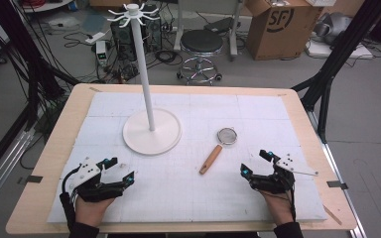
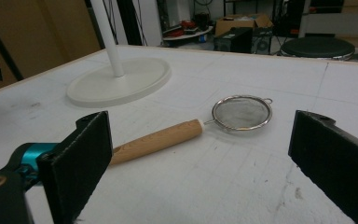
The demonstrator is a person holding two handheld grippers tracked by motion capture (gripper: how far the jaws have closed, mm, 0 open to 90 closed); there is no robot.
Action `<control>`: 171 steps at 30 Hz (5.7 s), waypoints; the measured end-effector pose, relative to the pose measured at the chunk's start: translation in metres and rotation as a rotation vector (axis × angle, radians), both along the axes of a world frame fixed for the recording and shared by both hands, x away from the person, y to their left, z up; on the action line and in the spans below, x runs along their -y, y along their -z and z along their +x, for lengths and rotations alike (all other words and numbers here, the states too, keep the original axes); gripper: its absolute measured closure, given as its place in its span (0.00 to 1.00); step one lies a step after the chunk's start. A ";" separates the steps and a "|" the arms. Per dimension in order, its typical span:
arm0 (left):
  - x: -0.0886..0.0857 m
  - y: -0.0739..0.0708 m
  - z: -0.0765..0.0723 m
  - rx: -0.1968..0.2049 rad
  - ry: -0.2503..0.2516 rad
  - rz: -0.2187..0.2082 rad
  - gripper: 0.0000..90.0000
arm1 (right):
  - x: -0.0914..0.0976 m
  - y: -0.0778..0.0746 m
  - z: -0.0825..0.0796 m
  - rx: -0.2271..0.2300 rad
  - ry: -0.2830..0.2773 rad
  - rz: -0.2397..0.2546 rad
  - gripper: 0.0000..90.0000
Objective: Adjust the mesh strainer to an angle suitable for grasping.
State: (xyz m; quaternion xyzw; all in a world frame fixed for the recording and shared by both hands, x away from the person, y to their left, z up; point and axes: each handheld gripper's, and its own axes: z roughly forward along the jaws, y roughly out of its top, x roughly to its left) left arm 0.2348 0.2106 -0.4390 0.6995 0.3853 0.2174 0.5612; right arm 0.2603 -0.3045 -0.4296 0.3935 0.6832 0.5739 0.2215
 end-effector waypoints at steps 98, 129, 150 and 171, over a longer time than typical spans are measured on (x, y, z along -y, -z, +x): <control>0.008 -0.009 0.017 0.024 0.018 -0.011 0.22 | -0.099 -0.008 0.138 -0.455 -0.205 -0.074 1.00; 0.006 -0.007 0.012 0.021 0.023 0.004 0.22 | -0.091 0.020 0.152 -0.583 -0.098 -0.183 1.00; 0.003 -0.007 0.008 0.022 0.018 0.001 0.22 | -0.078 0.016 0.139 -0.584 -0.093 -0.239 1.00; 0.002 -0.008 0.005 0.028 0.014 -0.001 0.22 | -0.053 0.018 0.116 -0.607 -0.084 -0.196 1.00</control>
